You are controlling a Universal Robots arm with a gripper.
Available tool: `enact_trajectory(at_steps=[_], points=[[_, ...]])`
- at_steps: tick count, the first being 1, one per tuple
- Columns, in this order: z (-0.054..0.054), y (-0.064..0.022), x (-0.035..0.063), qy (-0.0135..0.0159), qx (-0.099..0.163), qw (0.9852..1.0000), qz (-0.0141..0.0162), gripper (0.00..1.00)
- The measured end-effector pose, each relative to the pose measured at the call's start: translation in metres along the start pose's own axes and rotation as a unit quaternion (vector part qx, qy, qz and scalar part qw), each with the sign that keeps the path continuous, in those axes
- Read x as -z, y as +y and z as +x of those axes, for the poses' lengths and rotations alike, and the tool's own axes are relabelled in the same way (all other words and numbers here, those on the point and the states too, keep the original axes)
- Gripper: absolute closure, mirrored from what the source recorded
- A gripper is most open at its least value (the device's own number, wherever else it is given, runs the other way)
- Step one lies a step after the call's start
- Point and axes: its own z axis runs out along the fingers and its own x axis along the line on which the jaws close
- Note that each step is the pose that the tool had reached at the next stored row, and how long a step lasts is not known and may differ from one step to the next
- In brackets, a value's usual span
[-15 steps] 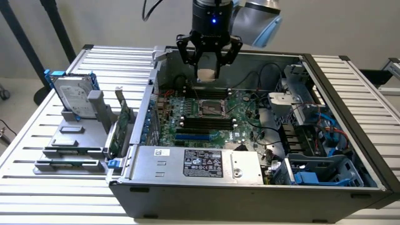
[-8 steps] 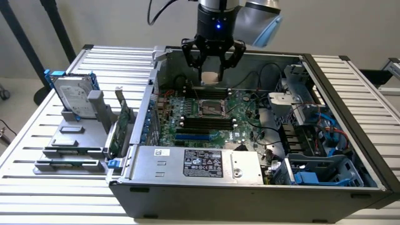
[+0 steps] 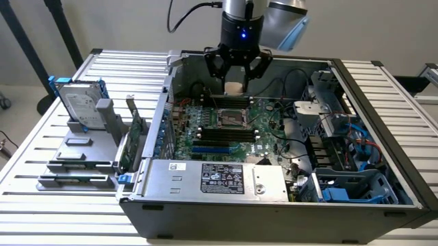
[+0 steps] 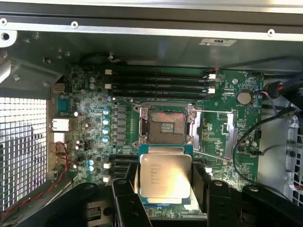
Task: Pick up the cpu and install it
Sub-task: 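Pick up the cpu and move it towards the insertion slot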
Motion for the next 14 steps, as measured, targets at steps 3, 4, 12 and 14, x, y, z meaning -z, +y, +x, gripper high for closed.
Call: enact_trajectory(at_steps=[3,4,12,14], points=[[-0.003,0.0040,-0.0056,-0.0001,-0.001,1.0000,0.0000,0.45],[-0.003,0.0051,-0.0074,-0.0001,-0.002,1.0000,0.0000,0.45],[-0.004,0.0155,-0.0224,-0.0004,-0.008,1.0000,0.0000,0.45],[-0.004,0.0192,-0.0261,-0.0004,-0.009,1.0000,0.0000,0.45]])
